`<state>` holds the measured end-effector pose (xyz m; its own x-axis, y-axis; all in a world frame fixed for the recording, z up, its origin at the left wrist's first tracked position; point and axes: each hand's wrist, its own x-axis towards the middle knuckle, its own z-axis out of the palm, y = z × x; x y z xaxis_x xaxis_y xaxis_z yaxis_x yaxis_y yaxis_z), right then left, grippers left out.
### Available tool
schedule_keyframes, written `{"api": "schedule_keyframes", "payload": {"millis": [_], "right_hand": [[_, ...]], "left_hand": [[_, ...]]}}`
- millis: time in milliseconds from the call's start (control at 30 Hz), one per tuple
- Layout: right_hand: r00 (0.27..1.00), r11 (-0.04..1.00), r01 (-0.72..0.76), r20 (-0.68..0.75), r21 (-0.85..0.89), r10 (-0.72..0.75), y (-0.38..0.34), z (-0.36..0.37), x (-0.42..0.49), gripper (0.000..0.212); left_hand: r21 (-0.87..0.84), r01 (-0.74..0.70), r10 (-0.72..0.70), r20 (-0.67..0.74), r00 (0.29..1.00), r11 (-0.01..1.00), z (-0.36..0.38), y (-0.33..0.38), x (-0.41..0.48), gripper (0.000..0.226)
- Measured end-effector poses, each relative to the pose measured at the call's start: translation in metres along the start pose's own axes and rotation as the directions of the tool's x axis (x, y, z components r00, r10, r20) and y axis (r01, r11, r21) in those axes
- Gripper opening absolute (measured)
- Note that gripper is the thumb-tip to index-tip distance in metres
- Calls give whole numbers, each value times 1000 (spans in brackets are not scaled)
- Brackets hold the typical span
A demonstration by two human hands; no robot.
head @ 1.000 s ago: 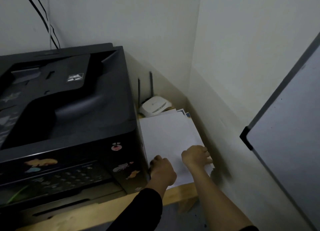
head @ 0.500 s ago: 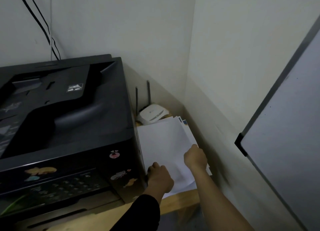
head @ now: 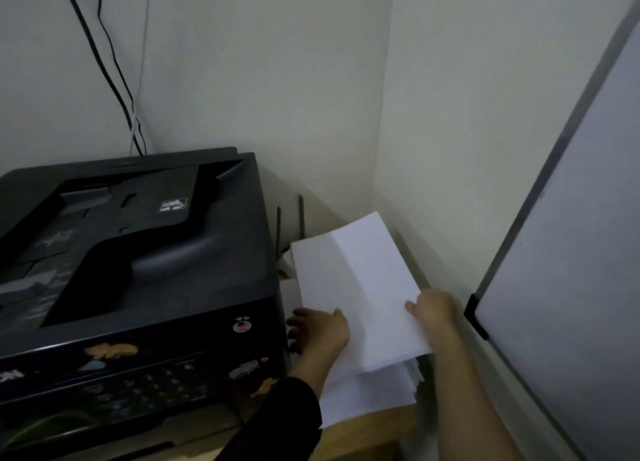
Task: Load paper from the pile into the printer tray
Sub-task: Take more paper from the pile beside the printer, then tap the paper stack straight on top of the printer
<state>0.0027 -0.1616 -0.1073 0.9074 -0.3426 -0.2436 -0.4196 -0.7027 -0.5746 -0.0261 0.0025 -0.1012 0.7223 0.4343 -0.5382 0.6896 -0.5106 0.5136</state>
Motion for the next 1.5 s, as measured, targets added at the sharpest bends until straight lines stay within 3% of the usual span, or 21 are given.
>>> {"api": "schedule_keyframes", "payload": {"millis": [100, 233, 467, 567, 733, 833, 967, 1100, 1200, 1333, 1500], "right_hand": [[999, 998, -43, 27, 54, 41, -4, -16, 1, 43], [996, 979, -81, 37, 186, 76, -18, -31, -4, 47], [996, 812, -85, 52, 577, 68, -74, -48, -27, 40], [993, 713, -87, 122, 696, 2, -114, -55, -47, 39], [984, 722, 32, 106, 691, -144, -197, -46, -83, 43], [957, 661, 57, 147, 748, -249, -247, -36, -119, 35], [931, 666, 116, 152, 737, -331, -306, -10, -163, 28], [923, 652, 229, 51, 723, -381, -361, 31, -202, 17], [898, 600, 338, -57, 725, -437, -400, 63, -224, 28], [867, 513, 423, -170, 747, -468, -444, 95, -245, 25], [846, 450, 471, -244, 759, -475, -467, 125, -262, 33]], "left_hand": [[-18, -113, 112, -4, 994, 993, -24, 22, -16, 83], [36, -374, 375, -133, 917, 927, -64, 53, -50, 48], [197, -479, 518, -305, 799, 855, -138, 80, -85, 46], [253, -476, 539, -401, 741, 842, -178, 72, -86, 48], [215, -471, 512, -487, 707, 855, -262, 36, -70, 44], [134, -483, 477, -513, 714, 865, -314, 3, -56, 43], [107, -504, 468, -570, 675, 857, -372, -52, -35, 32], [43, -556, 463, -608, 645, 830, -418, -101, -10, 34], [24, -605, 460, -675, 577, 796, -454, -127, 4, 38], [28, -660, 467, -730, 500, 750, -495, -148, 17, 41], [-40, -748, 477, -748, 462, 663, -512, -175, 37, 44]]}}
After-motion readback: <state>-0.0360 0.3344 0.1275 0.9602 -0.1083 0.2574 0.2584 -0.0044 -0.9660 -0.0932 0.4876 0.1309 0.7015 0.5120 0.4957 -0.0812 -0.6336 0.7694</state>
